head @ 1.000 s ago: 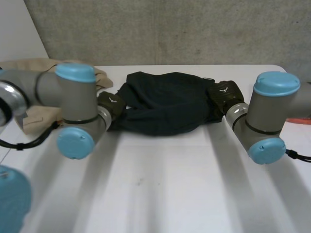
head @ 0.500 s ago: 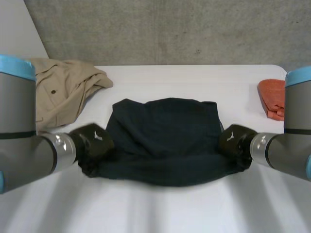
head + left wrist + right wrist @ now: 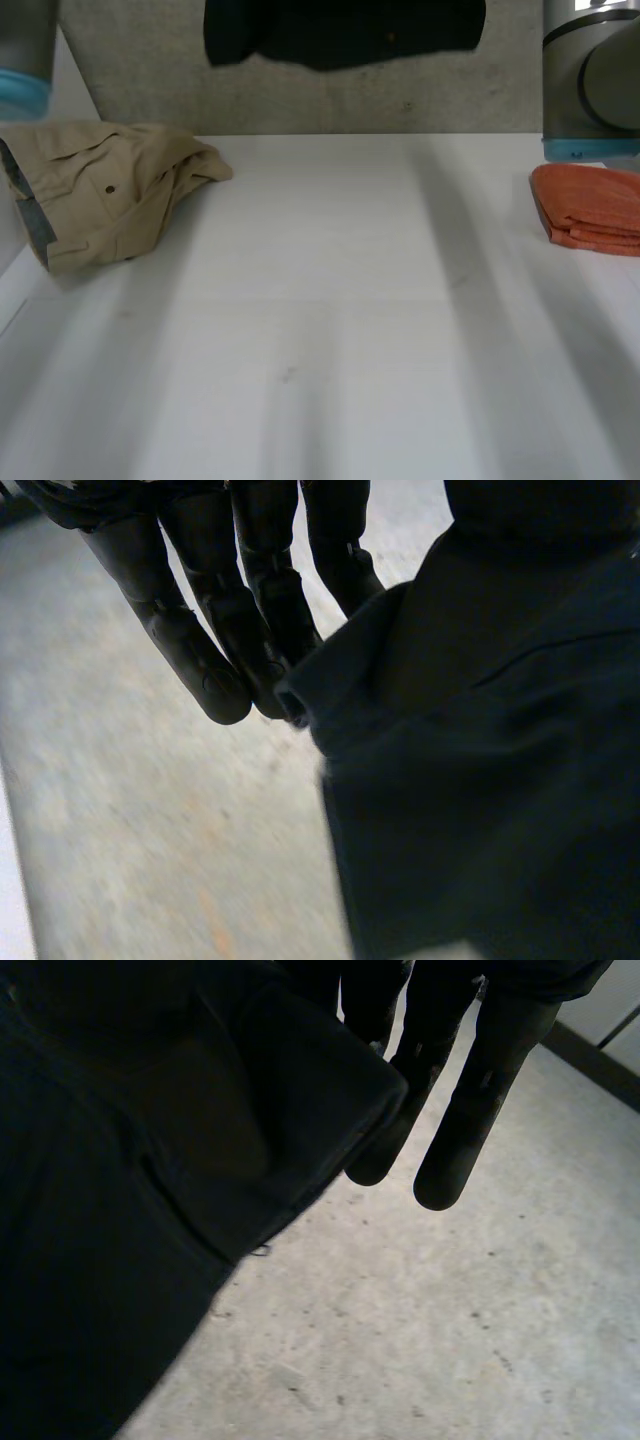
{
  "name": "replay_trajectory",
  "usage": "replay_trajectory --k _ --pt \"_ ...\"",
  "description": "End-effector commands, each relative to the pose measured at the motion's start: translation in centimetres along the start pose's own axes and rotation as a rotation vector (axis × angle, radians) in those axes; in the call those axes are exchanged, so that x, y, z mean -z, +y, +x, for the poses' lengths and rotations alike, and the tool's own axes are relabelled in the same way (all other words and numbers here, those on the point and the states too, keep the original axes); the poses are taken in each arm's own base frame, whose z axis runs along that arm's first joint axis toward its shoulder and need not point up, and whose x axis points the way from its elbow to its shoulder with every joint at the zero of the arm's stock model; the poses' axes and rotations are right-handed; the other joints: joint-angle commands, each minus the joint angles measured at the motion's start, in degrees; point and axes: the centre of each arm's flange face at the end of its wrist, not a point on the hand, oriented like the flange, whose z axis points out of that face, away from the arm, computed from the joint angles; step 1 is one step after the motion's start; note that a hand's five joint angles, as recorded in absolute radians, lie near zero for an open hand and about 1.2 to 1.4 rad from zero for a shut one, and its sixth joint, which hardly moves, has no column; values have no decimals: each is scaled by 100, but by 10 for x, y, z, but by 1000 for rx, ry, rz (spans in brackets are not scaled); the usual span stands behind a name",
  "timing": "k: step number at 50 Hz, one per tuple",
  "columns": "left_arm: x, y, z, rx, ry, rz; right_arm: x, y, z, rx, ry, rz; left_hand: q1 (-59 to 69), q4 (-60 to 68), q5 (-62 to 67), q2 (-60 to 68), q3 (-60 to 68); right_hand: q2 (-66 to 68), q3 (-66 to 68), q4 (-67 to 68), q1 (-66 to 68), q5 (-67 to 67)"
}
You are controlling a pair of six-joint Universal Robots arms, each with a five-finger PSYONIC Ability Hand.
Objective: Fold the laundry.
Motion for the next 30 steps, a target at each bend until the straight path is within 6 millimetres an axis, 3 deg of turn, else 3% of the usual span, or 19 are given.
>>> replay_trajectory --k 1,2,4,5,8,9,11,12,15,18,21,25,30 --pt "41 66 17 -1 69 -297 33 37 -27 -11 -149 -194 1465 1155 1296 1136 1181 1266 1174 1126 1643 1228" --pt "54 84 21 0 82 -363 45 50 -32 -12 -182 -261 1465 1155 1296 1136 1181 1266 1174 1126 1643 1228" --pt "67 102 25 0 96 -429 61 66 -38 -14 -221 -345 1465 1155 1296 1136 1181 1266 1174 1126 1643 1228" --pt "83 122 30 -3 117 -506 80 82 -44 -20 -265 -434 1465 1155 1296 1136 1181 1266 1174 1126 1643 1228" --pt "109 150 38 -16 150 -613 117 110 -54 -29 -337 -589 1465 1155 1296 1136 1181 1266 1174 1126 1643 1228" --pt "127 168 43 -31 176 -684 148 130 -62 -39 -397 -709 1465 1155 1296 1136 1181 1266 1174 1126 1643 1228" --pt "145 185 48 -52 207 -752 167 141 -66 -40 -431 -776 1465 1155 1296 1136 1181 1266 1174 1126 1643 1228" --pt "160 198 51 -80 236 -814 190 153 -70 -35 -470 -860 1465 1155 1296 1136 1181 1266 1174 1126 1643 1228" --pt "185 213 57 -126 296 -906 220 164 -73 -6 -527 -982 1465 1155 1296 1136 1181 1266 1174 1126 1643 1228" --pt "194 213 57 -154 323 -947 231 163 -71 14 -555 -1048 1465 1155 1296 1136 1181 1266 1174 1126 1643 1228" --pt "191 200 55 -150 330 -939 236 154 -67 23 -553 -1078 1465 1155 1296 1136 1181 -1015 -1107 -1155 -638 -1053" --pt "186 184 54 -132 337 -912 232 140 -61 21 -529 -1055 1465 1155 1296 1136 1181 -2832 -2925 -2972 -2455 -2870" --pt "180 172 56 -120 350 -898 224 113 -48 41 -491 -1015 1465 1155 1296 1136 1181 -3749 -3841 -3889 -3372 -3787"
